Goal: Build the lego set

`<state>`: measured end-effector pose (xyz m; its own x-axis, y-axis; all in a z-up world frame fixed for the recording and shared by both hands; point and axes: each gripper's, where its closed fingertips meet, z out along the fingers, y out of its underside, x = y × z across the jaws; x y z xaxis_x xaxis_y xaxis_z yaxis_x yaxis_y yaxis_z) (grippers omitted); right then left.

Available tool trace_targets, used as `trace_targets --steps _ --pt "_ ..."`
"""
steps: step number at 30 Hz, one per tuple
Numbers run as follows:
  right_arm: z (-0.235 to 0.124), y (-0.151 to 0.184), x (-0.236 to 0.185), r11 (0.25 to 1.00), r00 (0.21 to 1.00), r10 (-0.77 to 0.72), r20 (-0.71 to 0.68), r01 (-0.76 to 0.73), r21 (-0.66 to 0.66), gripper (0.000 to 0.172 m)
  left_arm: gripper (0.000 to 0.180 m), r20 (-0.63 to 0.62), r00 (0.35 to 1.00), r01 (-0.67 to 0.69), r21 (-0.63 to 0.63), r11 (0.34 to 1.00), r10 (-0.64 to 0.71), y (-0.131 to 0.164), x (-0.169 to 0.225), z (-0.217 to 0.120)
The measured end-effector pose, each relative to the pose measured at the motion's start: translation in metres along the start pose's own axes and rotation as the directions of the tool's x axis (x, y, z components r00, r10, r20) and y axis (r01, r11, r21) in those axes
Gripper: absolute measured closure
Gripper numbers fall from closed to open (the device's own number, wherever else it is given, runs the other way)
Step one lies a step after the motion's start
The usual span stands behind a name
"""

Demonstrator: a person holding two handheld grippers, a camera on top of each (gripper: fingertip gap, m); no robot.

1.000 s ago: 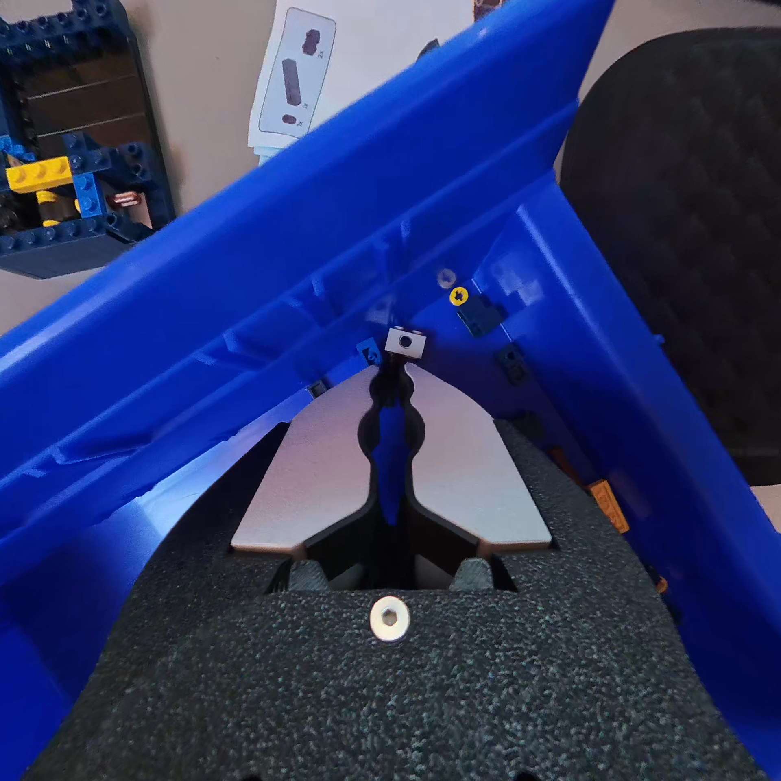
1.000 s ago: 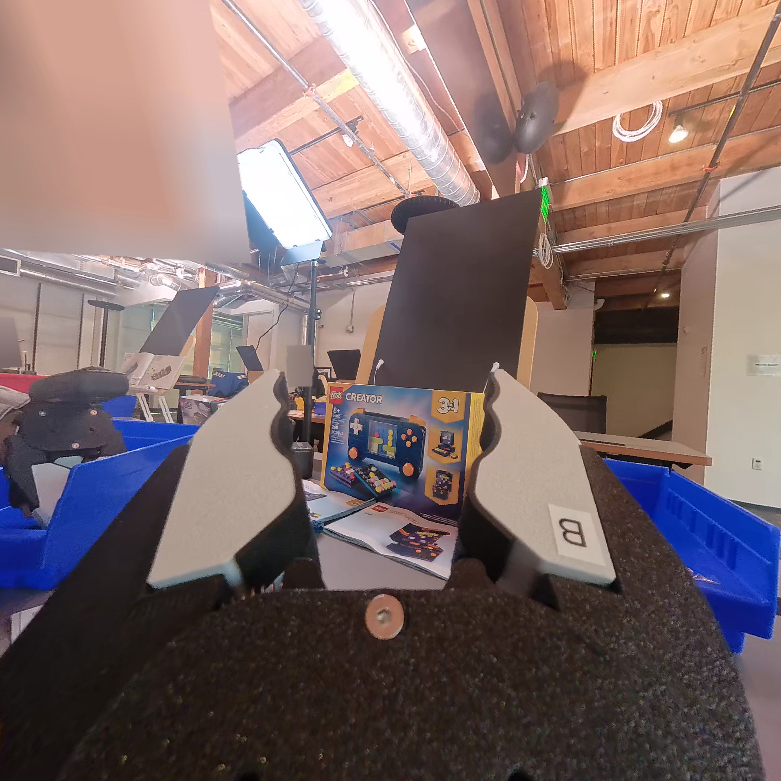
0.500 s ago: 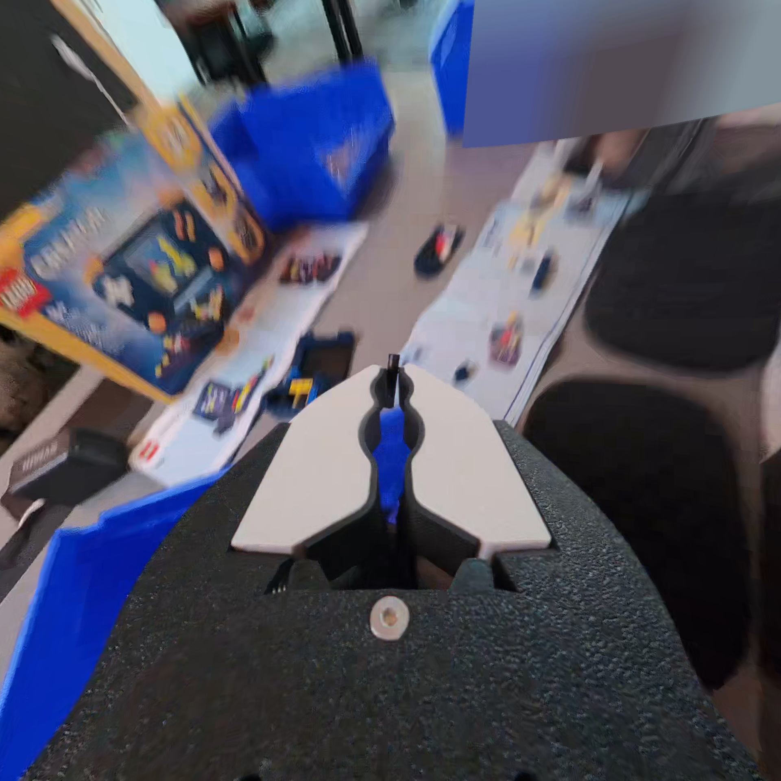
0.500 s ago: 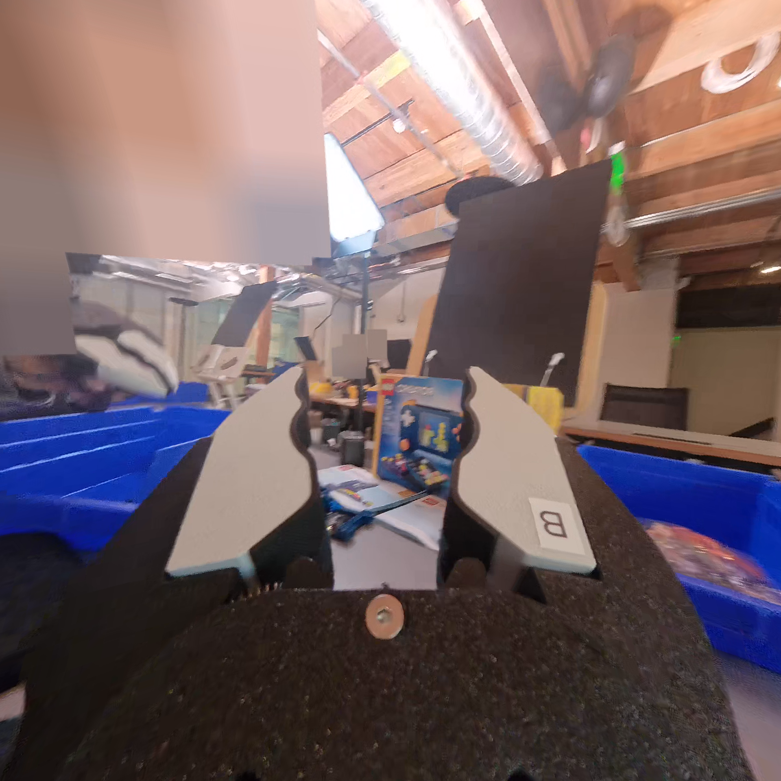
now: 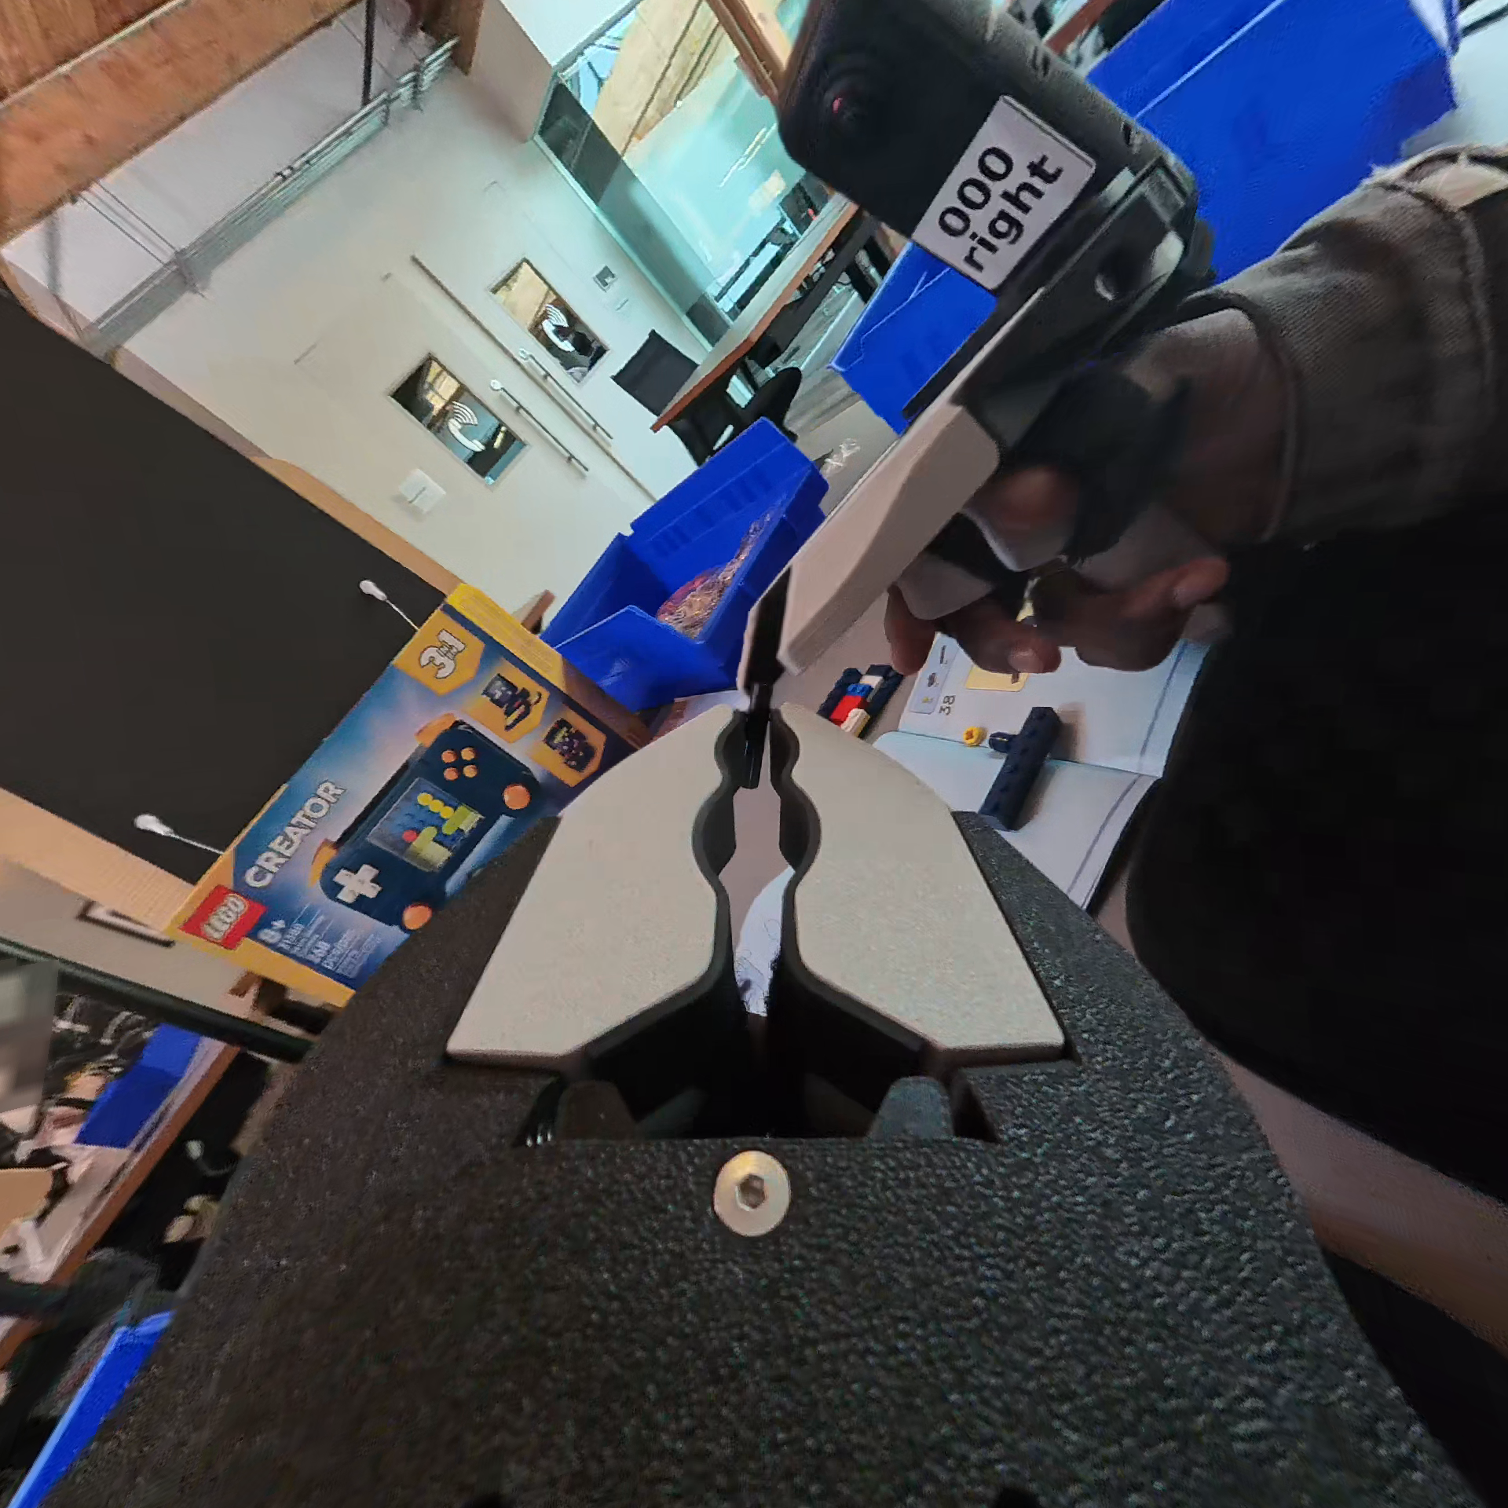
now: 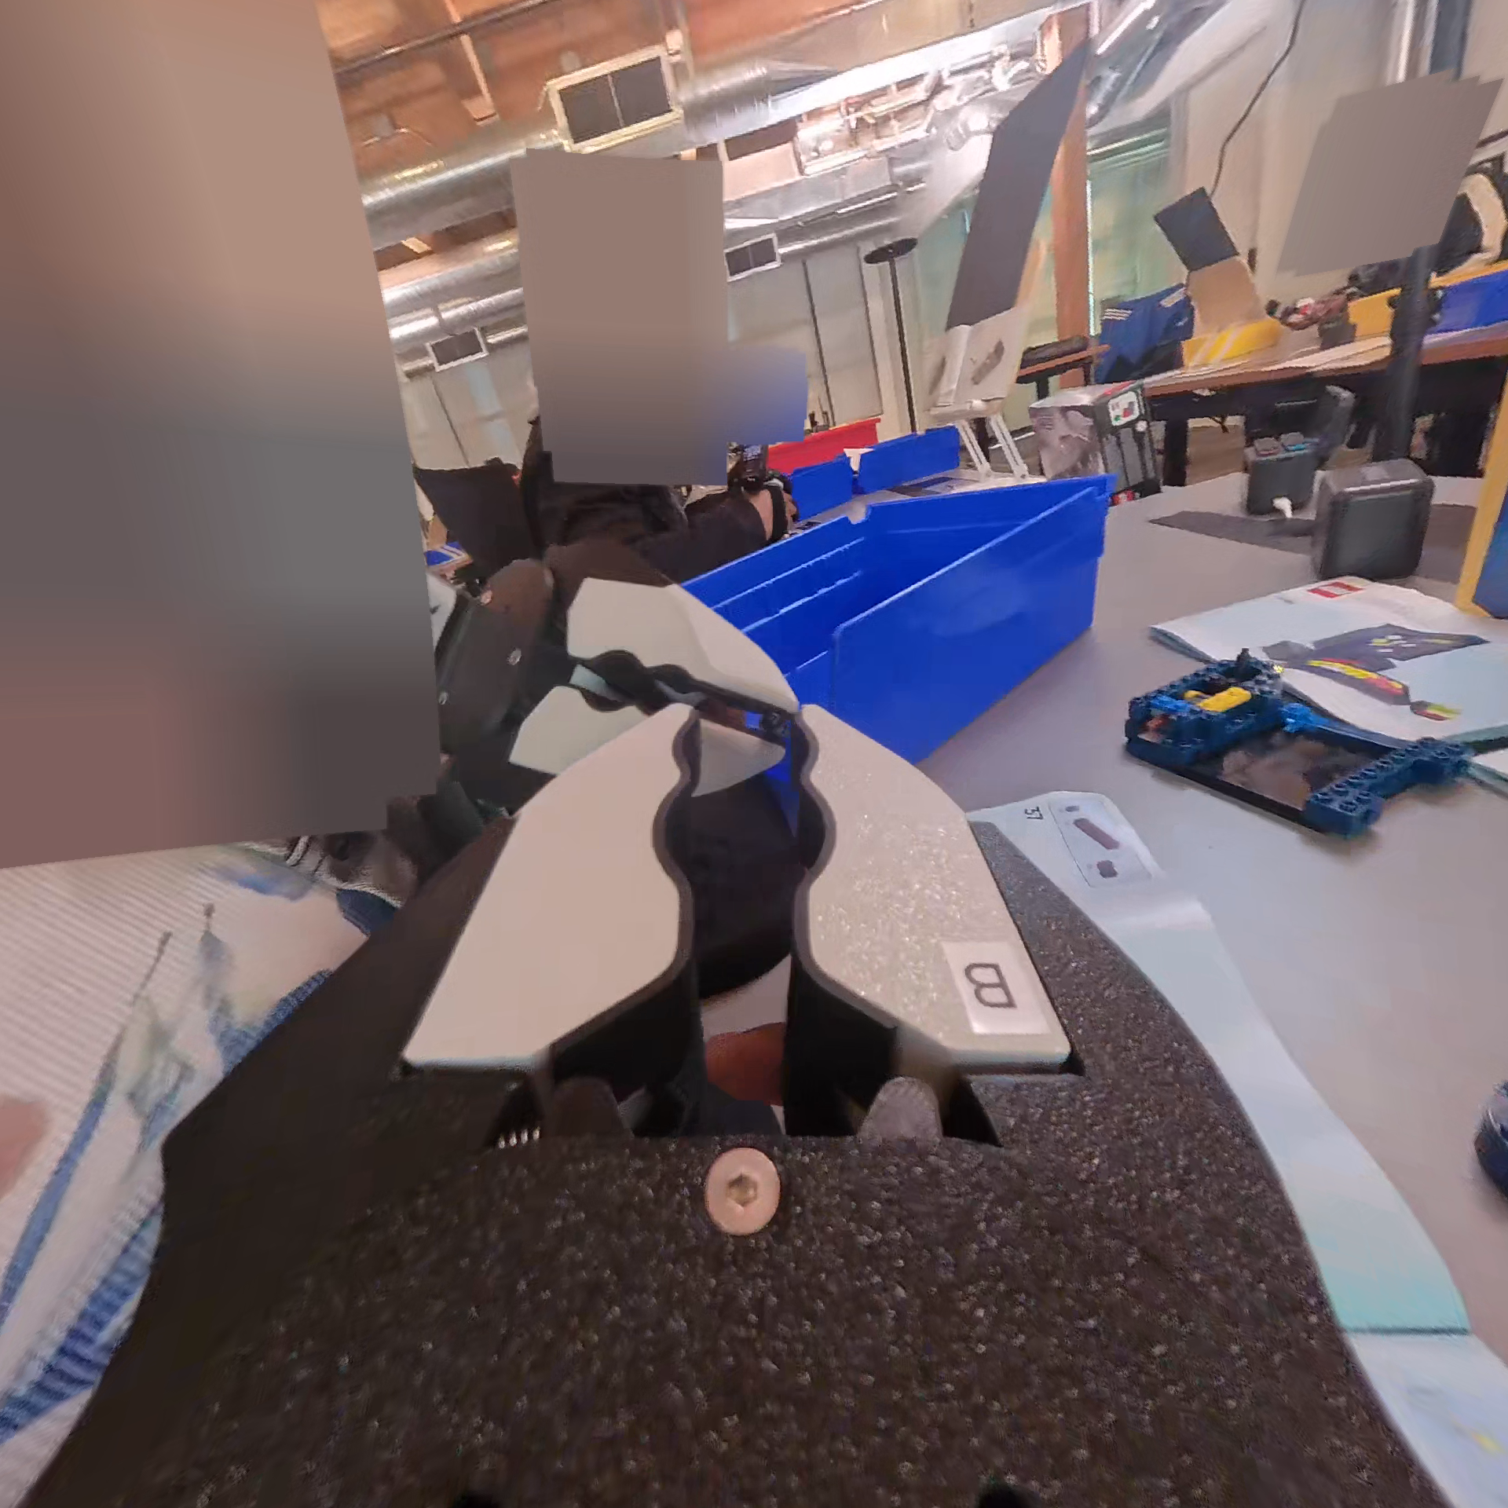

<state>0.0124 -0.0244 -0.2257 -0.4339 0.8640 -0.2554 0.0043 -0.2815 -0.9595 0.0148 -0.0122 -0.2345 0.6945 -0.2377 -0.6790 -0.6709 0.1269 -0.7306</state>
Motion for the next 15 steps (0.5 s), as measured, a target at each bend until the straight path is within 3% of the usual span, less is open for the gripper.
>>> trace_targets --steps 3,10,12,15 --pt "-0.002 0.002 0.006 1.0 0.999 0.006 -0.038 -0.007 -0.02 0.165 0.176 0.033 0.997 -0.073 -0.004 0.997 0.073 -0.003 0.0 0.001" --pt "-0.002 0.007 0.008 0.998 0.998 -0.026 -0.058 0.023 -0.065 0.167 0.175 0.027 0.996 -0.089 -0.017 0.996 0.089 0.001 0.004 0.003" --pt "-0.007 0.008 0.018 0.994 0.99 -0.063 -0.123 0.051 -0.096 0.167 0.171 0.006 1.0 -0.023 -0.018 1.0 0.023 0.004 0.004 0.005" --pt "-0.037 0.004 0.058 0.983 0.919 -0.14 -0.369 0.086 -0.16 0.167 0.145 0.006 0.968 0.25 0.04 0.967 -0.251 0.015 -0.013 0.005"
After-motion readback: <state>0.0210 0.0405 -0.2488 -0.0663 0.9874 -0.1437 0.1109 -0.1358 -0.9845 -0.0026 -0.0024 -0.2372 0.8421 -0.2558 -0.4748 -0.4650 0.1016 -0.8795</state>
